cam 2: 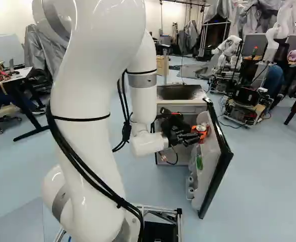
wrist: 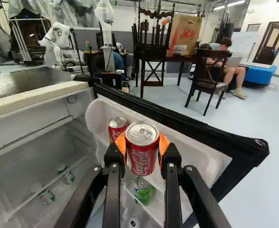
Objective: Grab a drink from the fridge
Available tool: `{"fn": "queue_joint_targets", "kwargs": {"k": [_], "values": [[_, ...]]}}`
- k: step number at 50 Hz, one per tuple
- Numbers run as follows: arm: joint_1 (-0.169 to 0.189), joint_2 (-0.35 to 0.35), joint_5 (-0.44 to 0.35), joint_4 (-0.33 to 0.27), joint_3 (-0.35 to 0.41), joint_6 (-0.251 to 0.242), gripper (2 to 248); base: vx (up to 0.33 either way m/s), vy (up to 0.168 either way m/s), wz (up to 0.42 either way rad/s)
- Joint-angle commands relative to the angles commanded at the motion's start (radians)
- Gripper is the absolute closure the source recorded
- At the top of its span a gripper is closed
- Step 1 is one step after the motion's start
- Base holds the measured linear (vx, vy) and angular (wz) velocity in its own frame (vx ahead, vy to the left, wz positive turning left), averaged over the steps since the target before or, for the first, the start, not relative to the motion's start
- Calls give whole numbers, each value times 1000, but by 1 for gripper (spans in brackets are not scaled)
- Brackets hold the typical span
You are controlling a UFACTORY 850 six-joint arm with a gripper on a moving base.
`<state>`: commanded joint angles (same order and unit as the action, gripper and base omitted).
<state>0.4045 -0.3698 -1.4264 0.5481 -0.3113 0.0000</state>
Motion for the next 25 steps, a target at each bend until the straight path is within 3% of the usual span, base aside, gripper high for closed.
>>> {"fn": "queue_joint_targets", "kwargs": {"k": [25], "values": [[-95, 62, -49, -85, 83, 0, 162, 0, 0, 0]]}}
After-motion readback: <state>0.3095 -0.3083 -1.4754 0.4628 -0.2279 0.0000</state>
